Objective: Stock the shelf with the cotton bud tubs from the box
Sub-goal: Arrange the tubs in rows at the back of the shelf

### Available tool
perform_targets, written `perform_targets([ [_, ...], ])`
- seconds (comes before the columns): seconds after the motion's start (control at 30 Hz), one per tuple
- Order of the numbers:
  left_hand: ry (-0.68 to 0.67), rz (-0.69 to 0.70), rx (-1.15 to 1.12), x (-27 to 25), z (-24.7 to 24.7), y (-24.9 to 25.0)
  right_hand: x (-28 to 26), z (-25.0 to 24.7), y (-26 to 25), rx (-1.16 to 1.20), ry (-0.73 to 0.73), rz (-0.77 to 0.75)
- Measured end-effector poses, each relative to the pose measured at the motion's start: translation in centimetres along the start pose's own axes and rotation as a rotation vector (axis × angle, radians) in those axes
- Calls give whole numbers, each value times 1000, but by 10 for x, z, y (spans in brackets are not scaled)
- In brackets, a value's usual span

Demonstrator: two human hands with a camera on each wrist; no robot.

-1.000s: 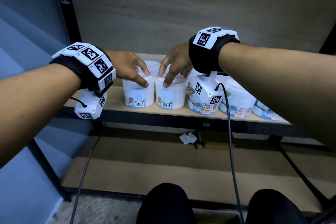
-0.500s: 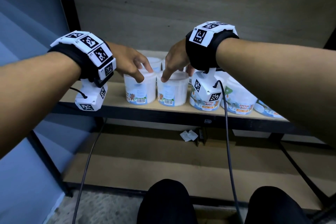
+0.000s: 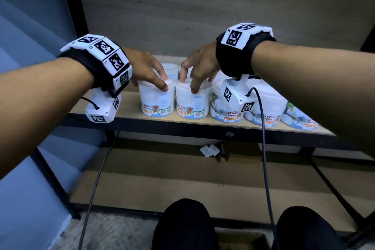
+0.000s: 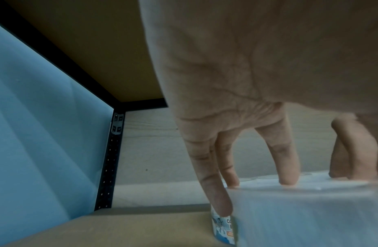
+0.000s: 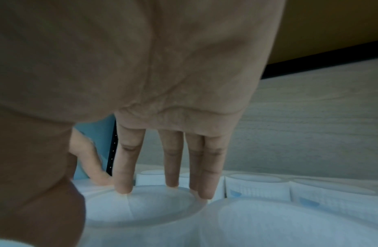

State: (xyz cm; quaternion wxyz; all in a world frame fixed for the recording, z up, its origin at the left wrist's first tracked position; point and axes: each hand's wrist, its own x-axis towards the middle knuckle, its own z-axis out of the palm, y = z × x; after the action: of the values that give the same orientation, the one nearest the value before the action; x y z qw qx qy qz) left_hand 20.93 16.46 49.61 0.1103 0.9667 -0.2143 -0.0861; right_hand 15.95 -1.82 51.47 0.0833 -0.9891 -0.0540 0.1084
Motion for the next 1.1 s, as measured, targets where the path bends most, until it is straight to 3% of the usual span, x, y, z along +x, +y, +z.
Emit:
perform_targets([
  [0.2, 37, -10, 32, 0, 6, -1, -4, -4, 9, -37, -35, -85],
  [0.43, 69, -24, 99, -4, 8, 1, -1, -3, 13, 8, -55, -80],
  [0.67, 37, -19, 65, -12, 4, -1, -2, -5, 9, 14, 112, -12],
  [0.8, -49, 33, 85, -21, 1, -4, -4, -5, 8, 25, 67, 16],
  [1.1, -39, 43, 32, -18, 1, -5, -3, 0, 12, 28, 66, -11],
])
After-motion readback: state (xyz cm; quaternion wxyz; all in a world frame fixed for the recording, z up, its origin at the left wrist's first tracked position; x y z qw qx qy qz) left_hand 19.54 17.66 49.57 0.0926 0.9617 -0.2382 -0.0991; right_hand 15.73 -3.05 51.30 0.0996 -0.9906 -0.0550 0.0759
